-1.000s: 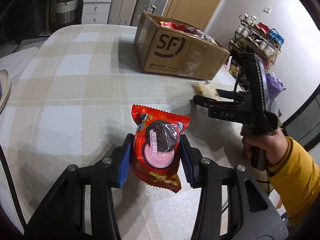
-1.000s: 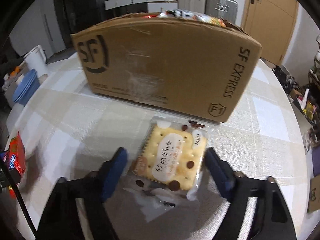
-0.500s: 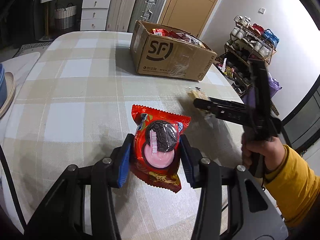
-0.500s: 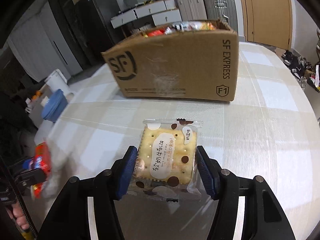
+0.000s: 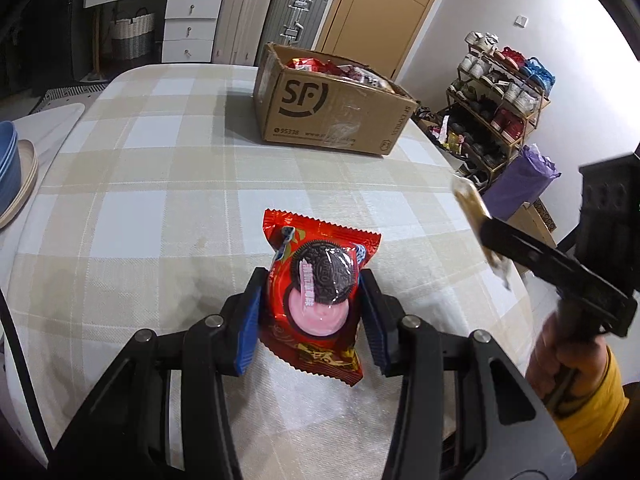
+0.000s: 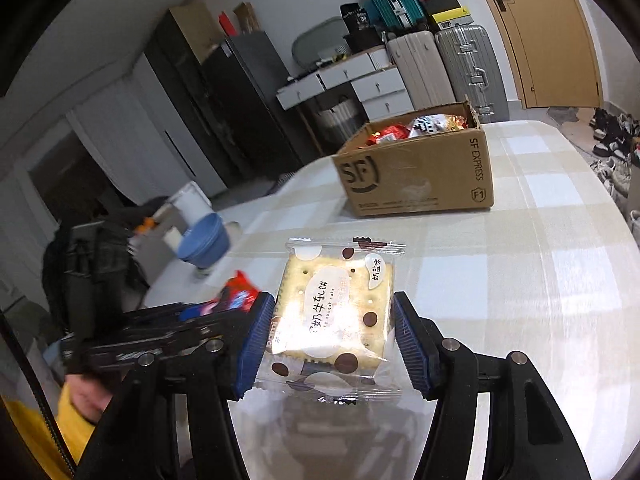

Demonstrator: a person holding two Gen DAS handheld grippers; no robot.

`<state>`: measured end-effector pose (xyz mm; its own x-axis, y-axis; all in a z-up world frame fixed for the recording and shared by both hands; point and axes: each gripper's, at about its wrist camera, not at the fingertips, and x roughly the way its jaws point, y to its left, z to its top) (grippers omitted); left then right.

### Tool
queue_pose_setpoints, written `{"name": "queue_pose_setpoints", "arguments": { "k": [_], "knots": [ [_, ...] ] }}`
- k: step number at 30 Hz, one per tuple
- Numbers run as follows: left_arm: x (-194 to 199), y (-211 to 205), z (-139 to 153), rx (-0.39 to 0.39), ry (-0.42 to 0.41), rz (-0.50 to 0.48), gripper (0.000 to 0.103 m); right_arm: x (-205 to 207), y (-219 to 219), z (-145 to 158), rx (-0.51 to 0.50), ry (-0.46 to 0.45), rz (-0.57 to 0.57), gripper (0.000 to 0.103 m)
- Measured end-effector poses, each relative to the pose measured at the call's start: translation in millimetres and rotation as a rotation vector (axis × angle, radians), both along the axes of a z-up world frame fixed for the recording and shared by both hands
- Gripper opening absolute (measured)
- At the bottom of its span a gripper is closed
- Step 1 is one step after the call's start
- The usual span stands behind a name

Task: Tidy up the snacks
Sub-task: 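Carry the Oreo pack and bread packet with both grippers over the box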

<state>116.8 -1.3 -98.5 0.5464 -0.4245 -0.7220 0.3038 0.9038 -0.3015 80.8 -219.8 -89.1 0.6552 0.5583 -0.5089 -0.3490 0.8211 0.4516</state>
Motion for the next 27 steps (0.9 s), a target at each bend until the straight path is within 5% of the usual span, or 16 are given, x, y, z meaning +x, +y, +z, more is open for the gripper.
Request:
{"name": "queue_pose_setpoints", "arguments": {
  "k": [7, 27],
  "knots": [
    [-28, -10, 19, -0.063, -0.063, -0.046, 0.041, -34, -3, 0, 0.052, -0.004, 0.001, 0.06],
    [-22, -23, 52, 0.025, -0.103, -0.108, 0.041, -18, -21, 2, 0.079, 0.014, -0.023, 0.06]
  ]
}}
